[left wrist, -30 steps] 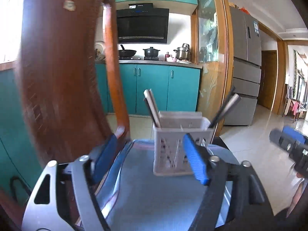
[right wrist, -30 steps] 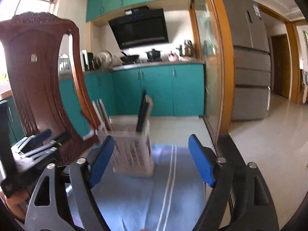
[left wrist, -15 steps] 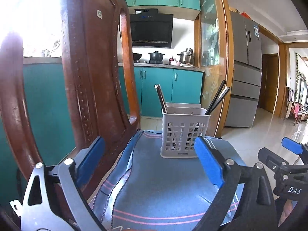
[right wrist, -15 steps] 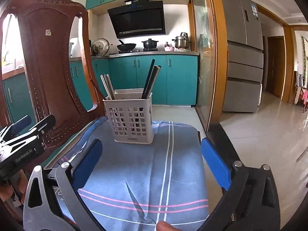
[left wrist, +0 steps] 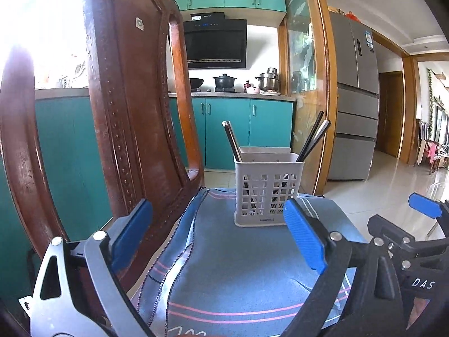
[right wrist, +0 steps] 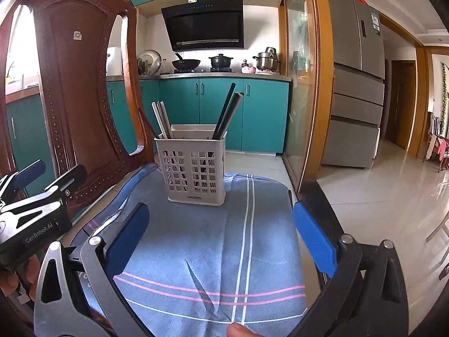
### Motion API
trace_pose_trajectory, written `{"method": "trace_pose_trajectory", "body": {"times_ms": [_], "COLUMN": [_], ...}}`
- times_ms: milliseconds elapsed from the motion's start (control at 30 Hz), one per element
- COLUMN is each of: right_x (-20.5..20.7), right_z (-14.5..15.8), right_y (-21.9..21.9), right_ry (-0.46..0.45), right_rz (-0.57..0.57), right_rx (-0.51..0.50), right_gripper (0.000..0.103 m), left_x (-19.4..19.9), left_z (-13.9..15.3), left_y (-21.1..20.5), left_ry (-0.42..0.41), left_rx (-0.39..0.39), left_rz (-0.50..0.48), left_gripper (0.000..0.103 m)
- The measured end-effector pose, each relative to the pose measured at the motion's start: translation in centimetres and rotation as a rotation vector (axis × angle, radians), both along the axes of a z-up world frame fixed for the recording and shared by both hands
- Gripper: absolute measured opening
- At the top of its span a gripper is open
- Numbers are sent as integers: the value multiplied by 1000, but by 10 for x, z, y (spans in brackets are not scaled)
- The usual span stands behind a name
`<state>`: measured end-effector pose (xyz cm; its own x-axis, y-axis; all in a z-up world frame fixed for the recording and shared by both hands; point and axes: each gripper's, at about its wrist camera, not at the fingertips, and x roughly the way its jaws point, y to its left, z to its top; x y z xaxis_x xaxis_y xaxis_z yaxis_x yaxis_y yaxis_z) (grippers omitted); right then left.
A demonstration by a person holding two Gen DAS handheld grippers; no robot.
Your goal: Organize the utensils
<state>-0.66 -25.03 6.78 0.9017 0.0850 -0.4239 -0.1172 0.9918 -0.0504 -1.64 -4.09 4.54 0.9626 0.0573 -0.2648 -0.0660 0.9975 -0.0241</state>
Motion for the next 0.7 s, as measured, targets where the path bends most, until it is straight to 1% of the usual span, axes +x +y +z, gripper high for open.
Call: {"method": "trace_pose_trajectory", "body": {"times_ms": [100,700], "right_x": [0,1], "right_z": [-1,-2], "right_y": [0,2], "right_ry": [2,7], "right_rz": [0,10], "right_rx": [-1,-10], "right_gripper": [100,100], "left_x": [0,1], "left_z": [0,-4], "left_y": [3,-2], "left_ry": [3,16], "left_rx": [-9,-4], "left_rz": [-2,-18], "left_gripper": [94,94]}}
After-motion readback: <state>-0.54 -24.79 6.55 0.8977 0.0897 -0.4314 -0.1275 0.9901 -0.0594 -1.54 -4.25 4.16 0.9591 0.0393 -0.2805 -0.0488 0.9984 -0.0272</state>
